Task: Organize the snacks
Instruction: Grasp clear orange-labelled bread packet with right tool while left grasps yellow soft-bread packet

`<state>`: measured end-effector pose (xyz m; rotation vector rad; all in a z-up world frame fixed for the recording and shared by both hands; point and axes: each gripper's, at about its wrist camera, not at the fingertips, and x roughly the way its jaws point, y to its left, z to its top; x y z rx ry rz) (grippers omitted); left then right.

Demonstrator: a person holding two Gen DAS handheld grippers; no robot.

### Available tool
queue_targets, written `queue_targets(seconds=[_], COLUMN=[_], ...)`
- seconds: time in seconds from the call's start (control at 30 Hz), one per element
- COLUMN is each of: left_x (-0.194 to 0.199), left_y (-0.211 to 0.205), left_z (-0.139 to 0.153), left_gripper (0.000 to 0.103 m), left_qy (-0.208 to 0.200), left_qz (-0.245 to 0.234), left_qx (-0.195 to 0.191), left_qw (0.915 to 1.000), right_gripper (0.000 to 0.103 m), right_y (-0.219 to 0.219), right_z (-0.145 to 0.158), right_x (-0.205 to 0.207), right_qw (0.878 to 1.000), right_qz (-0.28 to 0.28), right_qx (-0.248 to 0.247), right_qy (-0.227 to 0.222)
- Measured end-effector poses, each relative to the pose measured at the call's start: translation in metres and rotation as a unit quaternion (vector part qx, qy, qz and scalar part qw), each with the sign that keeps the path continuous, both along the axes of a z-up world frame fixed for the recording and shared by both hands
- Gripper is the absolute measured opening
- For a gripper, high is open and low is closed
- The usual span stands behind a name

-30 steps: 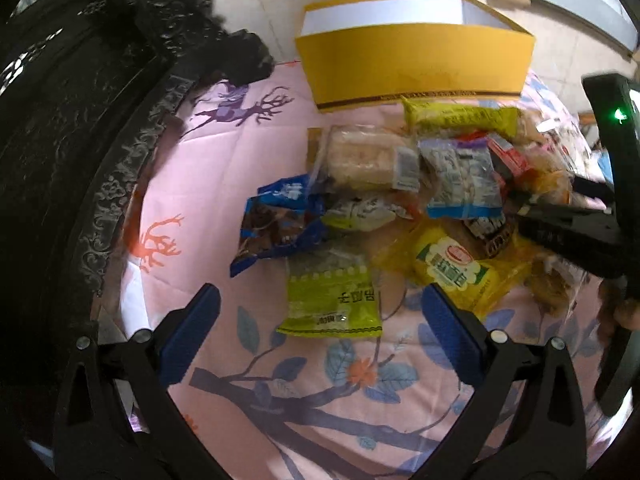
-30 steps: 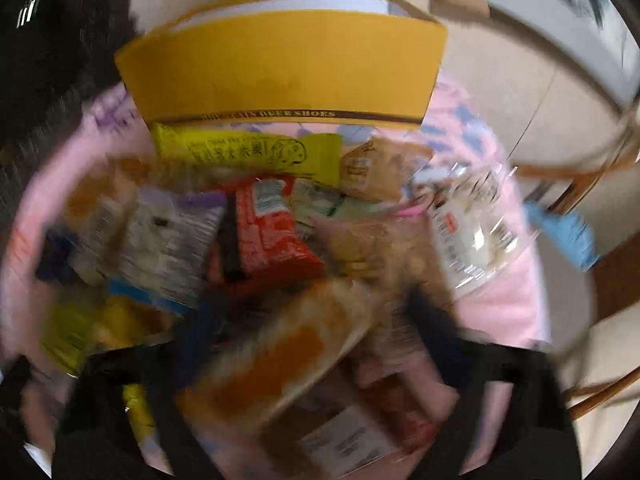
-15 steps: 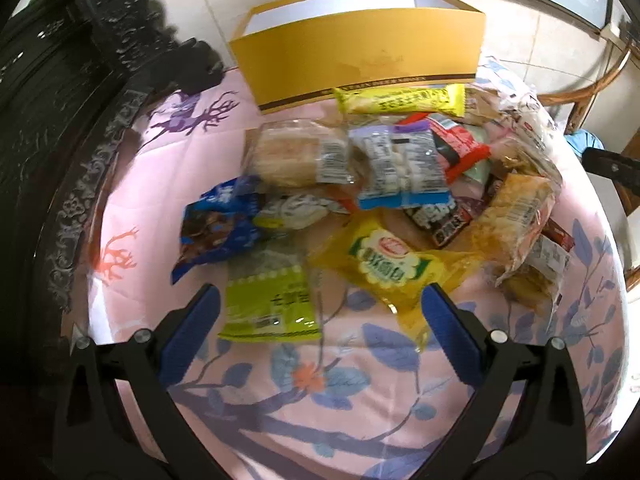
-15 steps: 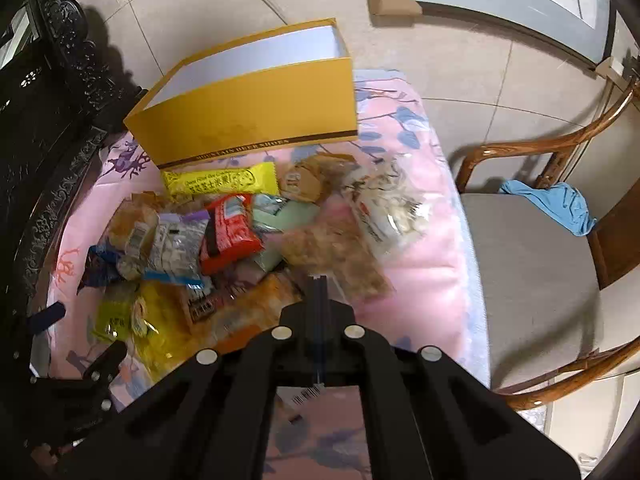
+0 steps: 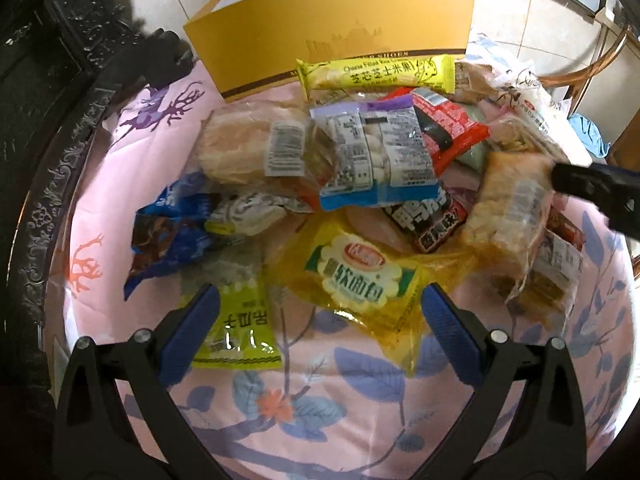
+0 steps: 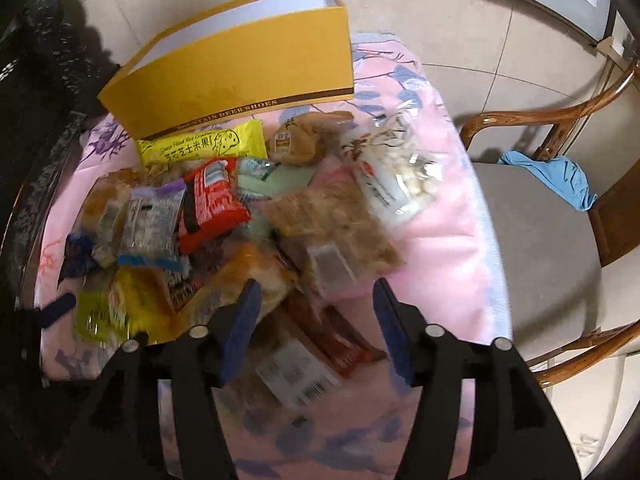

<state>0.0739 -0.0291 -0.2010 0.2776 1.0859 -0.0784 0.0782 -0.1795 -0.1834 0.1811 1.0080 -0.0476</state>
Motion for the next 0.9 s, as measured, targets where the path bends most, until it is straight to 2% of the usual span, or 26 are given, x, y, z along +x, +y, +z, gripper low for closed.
queue_targets(seconds=[0.07, 0.1, 0.13, 0.23, 0.33, 0.4, 0.5, 0.53, 0.57, 0.6, 0.63, 0.73, 0.83, 0.9], left_x=[0.000, 0.000, 0.000, 0.003, 0.004, 0.001, 0.000, 0.000, 0.000, 0.000, -0.001, 0.000, -0.001, -0.001], left_y=[0.000, 0.000, 0.002, 0.007, 0.011, 0.012, 0.010, 0.008, 0.007, 0.007, 0.007, 0.009, 0.009, 0.011], left_z=[-0.002, -0.002, -0.004, -0.011, -0.019, -0.022, -0.022, -0.022, -0.021, -0.021, -0.021, -0.022, -0.022, -0.022], left_gripper=[0.101, 0.101, 0.101, 0.101, 0.101, 0.101, 0.101, 0.101, 0.101, 0.101, 0.101, 0.101, 0.101, 0.093], left_qy=[-0.004, -0.005, -0.004, 0.008, 0.013, 0.003, -0.004, -0.005, -0.006, -0.005, -0.004, 0.000, 0.000, 0.005], left_qz=[-0.003, -0.002, 0.000, 0.009, 0.022, 0.024, 0.020, 0.017, 0.016, 0.015, 0.015, 0.020, 0.025, 0.028], left_qx=[-0.003, -0.006, -0.013, -0.041, -0.072, -0.083, -0.077, -0.073, -0.071, -0.070, -0.071, -0.077, -0.077, -0.088], left_qw=[1.0000, 1.0000, 0.9999, 0.9991, 0.9970, 0.9963, 0.9968, 0.9972, 0.9974, 0.9974, 0.9974, 0.9968, 0.9967, 0.9957], right_gripper=[0.080, 0.097, 0.102, 0.102, 0.102, 0.102, 0.102, 0.098, 0.085, 0.048, 0.037, 0.033, 0.030, 0.030], right_y=[0.003, 0.005, 0.005, 0.006, 0.019, 0.035, 0.050, 0.050, 0.047, 0.041, 0.039, 0.024, 0.013, 0.003], right_z=[0.001, -0.004, -0.007, -0.009, -0.004, 0.001, -0.012, -0.017, -0.026, -0.031, -0.030, -0.031, -0.016, -0.001], right_x=[0.007, 0.012, 0.014, 0.013, 0.015, 0.020, 0.038, 0.041, 0.043, 0.039, 0.037, 0.027, 0.010, -0.002], right_qw=[1.000, 1.000, 0.999, 0.998, 0.996, 0.997, 0.998, 0.998, 0.998, 0.998, 0.998, 0.995, 0.995, 0.995], right_qz=[0.000, 0.005, 0.008, -0.013, 0.010, 0.024, 0.031, 0.022, 0.006, 0.000, 0.000, -0.001, -0.003, -0.011], right_qx=[-0.010, -0.005, 0.006, 0.032, 0.073, 0.050, 0.014, 0.010, 0.020, 0.030, 0.037, 0.087, 0.091, 0.096], right_qy=[-0.002, 0.019, 0.033, 0.043, 0.050, 0.049, 0.050, 0.050, 0.057, 0.057, 0.044, 0.056, 0.038, 0.023])
